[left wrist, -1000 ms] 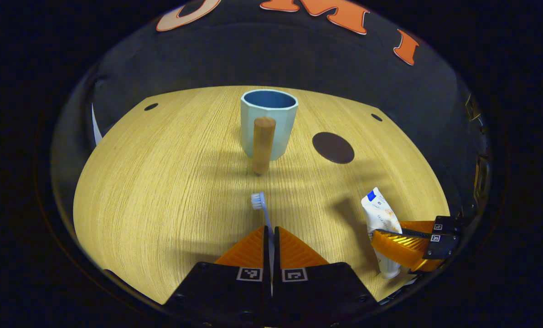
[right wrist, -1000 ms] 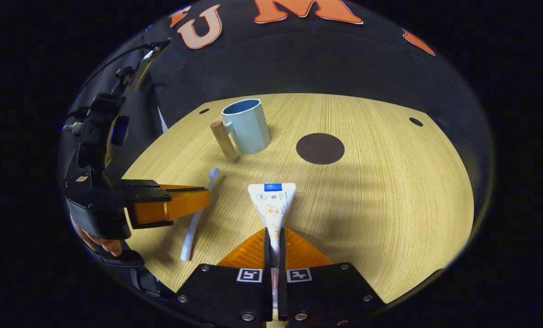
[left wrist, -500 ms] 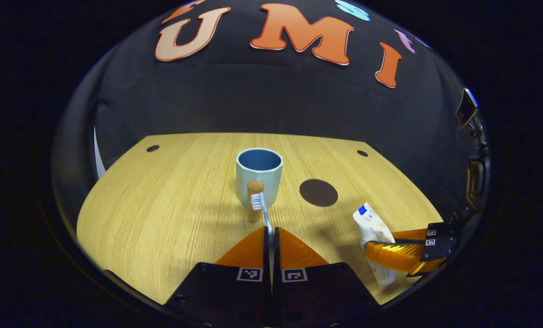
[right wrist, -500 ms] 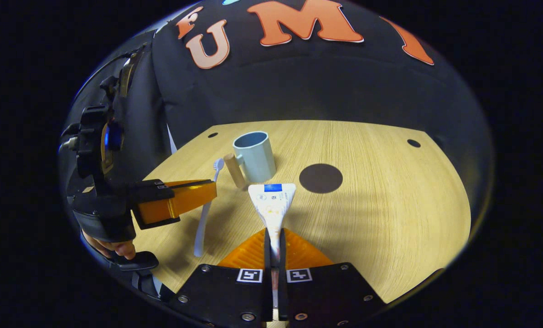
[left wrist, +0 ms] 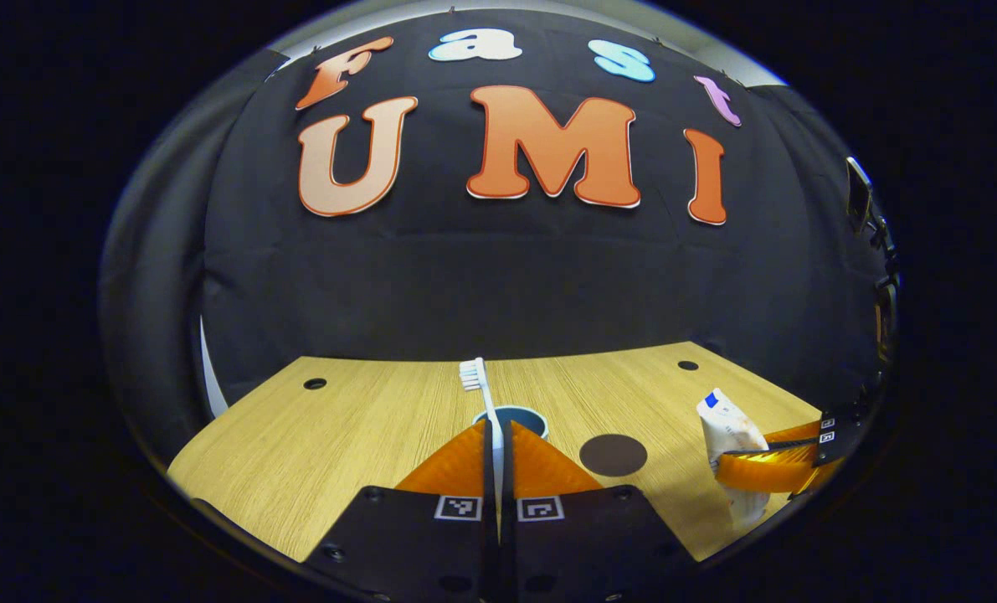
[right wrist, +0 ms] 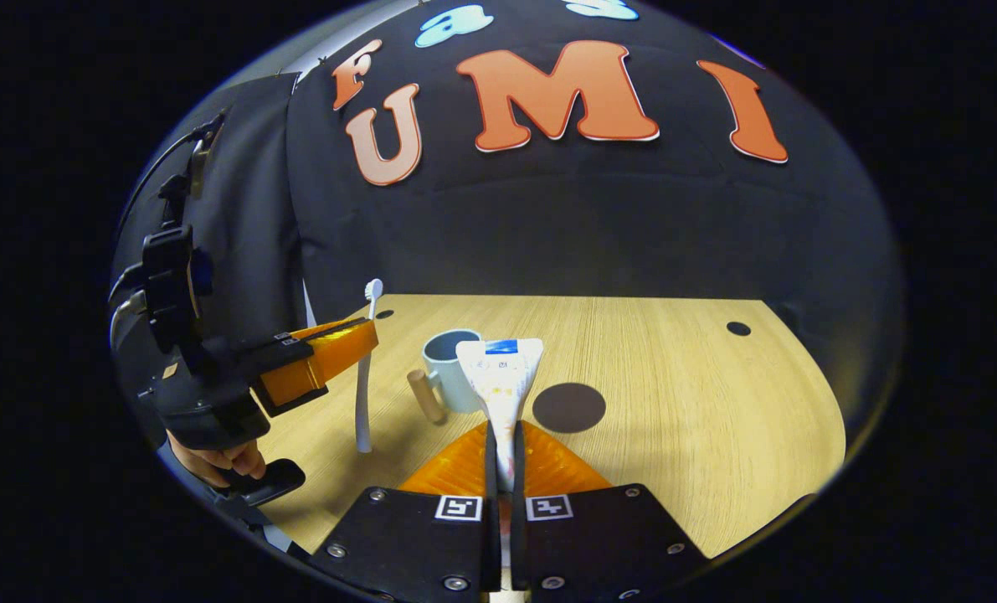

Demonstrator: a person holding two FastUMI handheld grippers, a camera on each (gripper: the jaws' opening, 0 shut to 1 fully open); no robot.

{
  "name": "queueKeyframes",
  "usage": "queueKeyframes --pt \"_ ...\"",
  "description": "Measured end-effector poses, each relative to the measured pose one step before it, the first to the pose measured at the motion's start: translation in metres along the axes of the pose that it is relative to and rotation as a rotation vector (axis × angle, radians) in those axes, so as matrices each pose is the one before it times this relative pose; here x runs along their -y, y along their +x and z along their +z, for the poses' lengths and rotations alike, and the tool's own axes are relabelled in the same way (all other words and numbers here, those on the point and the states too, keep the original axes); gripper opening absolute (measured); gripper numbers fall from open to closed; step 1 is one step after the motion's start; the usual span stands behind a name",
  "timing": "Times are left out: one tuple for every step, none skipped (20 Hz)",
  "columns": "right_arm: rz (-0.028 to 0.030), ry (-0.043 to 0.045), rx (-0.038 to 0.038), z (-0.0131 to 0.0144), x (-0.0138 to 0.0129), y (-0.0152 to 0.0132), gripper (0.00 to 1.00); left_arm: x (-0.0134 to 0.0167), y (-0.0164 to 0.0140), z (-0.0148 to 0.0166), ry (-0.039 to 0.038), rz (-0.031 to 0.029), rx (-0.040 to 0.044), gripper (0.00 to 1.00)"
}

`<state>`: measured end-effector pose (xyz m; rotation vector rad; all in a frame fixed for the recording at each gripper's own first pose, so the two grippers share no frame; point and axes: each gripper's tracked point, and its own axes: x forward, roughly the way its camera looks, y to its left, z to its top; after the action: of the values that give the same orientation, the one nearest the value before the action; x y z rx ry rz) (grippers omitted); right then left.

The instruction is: Put the toothbrush and toothpaste on the desktop into the cup, then pick up the cup and place it on the coaster on the desktop.

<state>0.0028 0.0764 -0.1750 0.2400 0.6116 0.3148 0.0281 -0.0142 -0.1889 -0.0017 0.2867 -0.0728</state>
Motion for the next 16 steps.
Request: queueKeyframes --pt "-0.01000 -0.00595 0.02515 0.01106 0.00328 0.00143 0.05 -0.00676 0.00227 0.00088 0.00189 0.00939 0.02681 0.00" --pt "-0.00638 -0.00585 0.02564 0.00863 0.00195 0.00263 0.05 -0.00428 0.00272 0.00282 0.00185 0.00205 0.03014 0.00" --pt "-0.00315 -0.00552 0.01901 0.00653 0.00064 0.00229 0.05 -0.00275 0.00428 0.00454 0.00051 0.00821 0.02736 0.00" --pt "-0.00474 -0.00512 0.02154 0.00681 0.00072 0.00166 0.05 -0.00009 0.00402 0.00512 0.00096 -0.00104 0.02969 0.00" --pt "-0.00414 -0.00501 0.01645 0.00569 0.00140 0.00204 0.05 0.00007 0.00583 0.00452 0.00193 0.00291 0.02161 0.00" --pt "-0.00591 -0.00388 0.01793 0.00566 0.00294 0.00185 0.05 -0.00006 0.00490 0.00562 0.00167 -0.00137 0.02644 0.01" --pt "-0.00447 -0.00370 0.01441 0.00594 0.00184 0.00095 0.05 0.00139 0.00686 0.00631 0.00482 0.00033 0.02102 0.01" --pt "-0.00386 -0.00398 0.01452 0.00427 0.00214 0.00200 0.05 0.00217 0.00703 0.00804 0.00627 -0.00046 0.02552 0.00" --pt "-0.00583 -0.00594 0.01049 0.00396 0.00197 0.00217 0.05 0.00144 0.00906 0.00480 0.00692 0.00061 0.01713 0.01" --pt "-0.00719 -0.00270 0.01379 0.00452 0.00301 0.00096 0.05 -0.00006 0.00571 0.00289 0.00534 0.00092 0.01668 0.01" --pt "-0.00464 0.00030 0.00803 0.00300 0.00221 0.00400 0.05 -0.00036 0.00599 0.00155 -0.00281 -0.00253 0.01417 0.01" --pt "-0.00270 0.00378 0.00871 0.00447 0.00269 0.00157 0.05 0.00079 0.00536 0.00174 -0.00380 -0.00291 0.00954 0.01" --pt "-0.00439 0.00425 0.00851 0.00172 0.00116 0.00271 0.05 0.00089 0.00551 0.00168 -0.00019 0.00041 0.01107 0.01" --pt "-0.00248 0.00075 0.01279 0.00437 0.00178 0.00166 0.05 0.00063 0.00628 0.00064 -0.00246 -0.00215 0.01318 0.01" --pt "-0.00493 -0.00078 0.00834 0.00333 0.00195 0.00334 0.05 0.00058 0.00578 0.00139 -0.00011 -0.00049 0.00889 0.01" --pt "-0.00064 -0.00372 0.00585 0.00219 0.00000 0.00132 0.05 0.00071 0.00553 -0.00018 0.00034 -0.00250 0.01207 0.01"
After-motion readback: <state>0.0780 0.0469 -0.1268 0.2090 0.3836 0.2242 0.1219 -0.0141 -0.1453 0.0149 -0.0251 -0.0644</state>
